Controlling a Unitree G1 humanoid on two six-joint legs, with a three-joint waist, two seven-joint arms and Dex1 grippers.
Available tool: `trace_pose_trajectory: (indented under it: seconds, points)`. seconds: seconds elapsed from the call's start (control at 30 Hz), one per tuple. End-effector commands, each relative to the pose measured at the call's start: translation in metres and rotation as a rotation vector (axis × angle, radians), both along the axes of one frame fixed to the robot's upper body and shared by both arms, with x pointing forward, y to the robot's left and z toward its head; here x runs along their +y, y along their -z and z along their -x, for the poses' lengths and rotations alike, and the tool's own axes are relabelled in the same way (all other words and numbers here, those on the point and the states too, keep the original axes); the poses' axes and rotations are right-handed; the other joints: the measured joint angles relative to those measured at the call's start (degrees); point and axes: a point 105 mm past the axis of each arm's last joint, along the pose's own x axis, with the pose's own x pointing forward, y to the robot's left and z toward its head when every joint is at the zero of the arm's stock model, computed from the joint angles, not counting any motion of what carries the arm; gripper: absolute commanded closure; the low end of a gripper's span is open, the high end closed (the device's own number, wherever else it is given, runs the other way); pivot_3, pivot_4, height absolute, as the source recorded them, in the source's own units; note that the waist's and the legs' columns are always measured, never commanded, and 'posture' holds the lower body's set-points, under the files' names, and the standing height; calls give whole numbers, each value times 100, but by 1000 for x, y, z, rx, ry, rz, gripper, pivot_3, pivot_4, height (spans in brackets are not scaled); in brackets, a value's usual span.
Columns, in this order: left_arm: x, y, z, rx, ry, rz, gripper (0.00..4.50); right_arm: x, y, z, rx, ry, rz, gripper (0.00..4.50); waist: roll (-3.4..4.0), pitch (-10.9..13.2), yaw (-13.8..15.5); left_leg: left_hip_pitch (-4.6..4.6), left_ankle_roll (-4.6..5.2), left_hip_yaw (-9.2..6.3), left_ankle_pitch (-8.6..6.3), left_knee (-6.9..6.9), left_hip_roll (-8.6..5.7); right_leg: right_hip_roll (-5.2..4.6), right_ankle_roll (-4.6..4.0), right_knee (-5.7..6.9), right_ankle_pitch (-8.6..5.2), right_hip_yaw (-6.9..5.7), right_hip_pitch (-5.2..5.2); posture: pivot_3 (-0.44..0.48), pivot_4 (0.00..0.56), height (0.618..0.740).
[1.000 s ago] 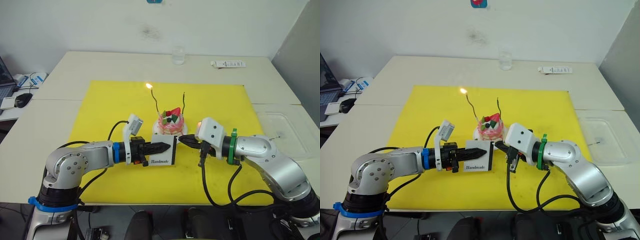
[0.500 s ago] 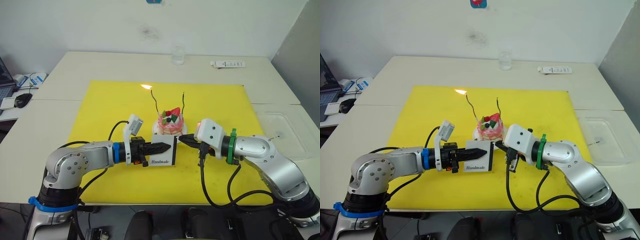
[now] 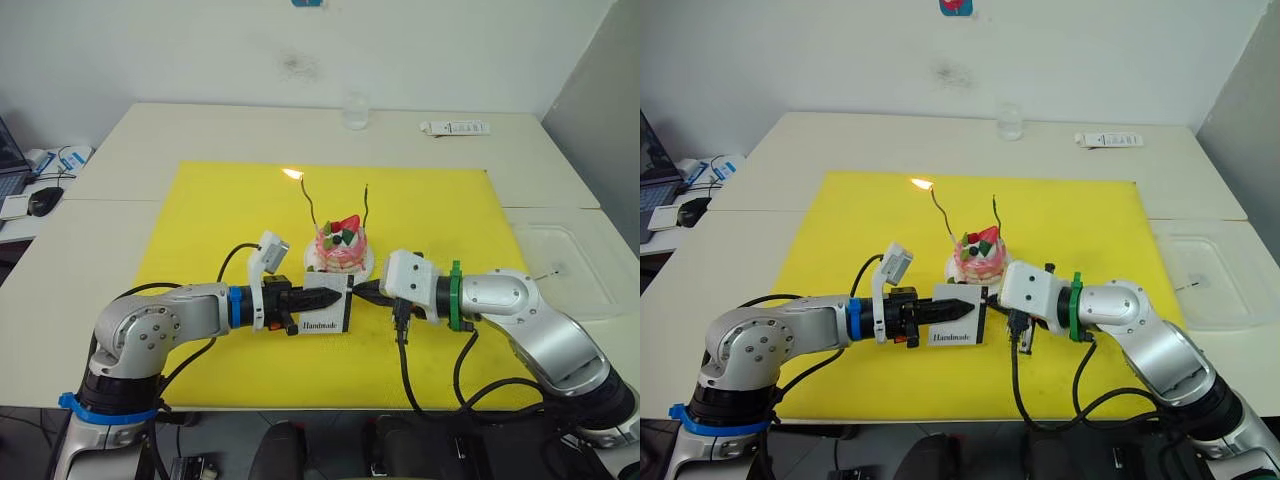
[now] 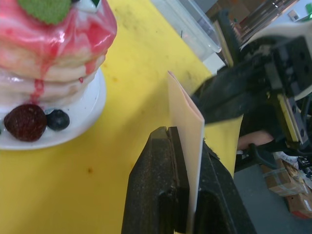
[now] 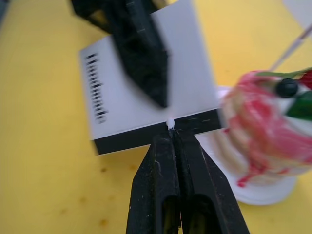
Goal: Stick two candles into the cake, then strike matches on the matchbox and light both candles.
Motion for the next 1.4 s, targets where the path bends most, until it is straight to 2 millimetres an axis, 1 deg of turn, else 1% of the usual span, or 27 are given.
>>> trace_pose_trajectory:
  seconds: [0.03,0.1,0.23,0.53,0.7,0.83,0.97,1.1,1.23,1.4]
  points:
    - [6,-10,-4,-60,-11,0,4500,-5,-22,7,-36,-65,-13,4464,0,0,1,0,0,1,0,0,0,0,0,0,0,0,0,0,150,740]
    - [10,-8,-3,-55,-14,-11,4500,-7,-30,7,-33,-64,-28,4464,0,0,-8,1,0,1,0,1,1,0,0,0,0,1,0,0,150,740]
    - [13,-3,1,-37,-3,-33,4500,-10,-41,1,-49,-12,-79,4464,0,0,-5,2,0,-2,0,0,4,0,0,1,0,-1,0,0,150,740]
    - [12,0,5,-26,18,-41,4500,-16,-49,-10,-89,83,-118,4464,0,0,3,0,0,1,0,0,2,-8,0,0,0,0,-1,0,150,740]
    - [14,3,9,-27,28,-65,4500,-18,-59,-19,-142,126,-140,4464,0,0,-6,1,0,0,0,0,5,-7,0,1,0,0,-1,0,150,740]
    - [15,6,14,-19,40,-74,4500,-21,-79,-24,-201,144,-147,4464,1,1,-4,0,0,1,0,-1,5,-6,-1,0,0,1,-3,0,150,740]
    - [16,7,14,-19,39,-76,4500,-22,-99,-29,-256,169,-171,4464,1,1,-1,0,0,1,0,-1,4,-7,-1,0,0,0,-3,0,150,740]
    - [16,7,14,-20,41,-73,4500,-19,-113,-36,-299,194,-193,4464,1,1,-4,0,0,1,0,-1,5,-7,-1,0,0,1,-3,0,150,740]
    - [16,6,13,-21,45,-70,4500,-16,-118,-41,-321,201,-201,4464,1,1,-3,-2,0,0,0,-2,5,-7,-4,0,2,1,-3,0,150,740]
    - [15,6,13,-21,44,-67,4500,-15,-117,-46,-332,206,-205,4464,1,1,-4,-2,1,1,-1,-2,5,-7,-14,-1,8,2,-4,0,150,740]
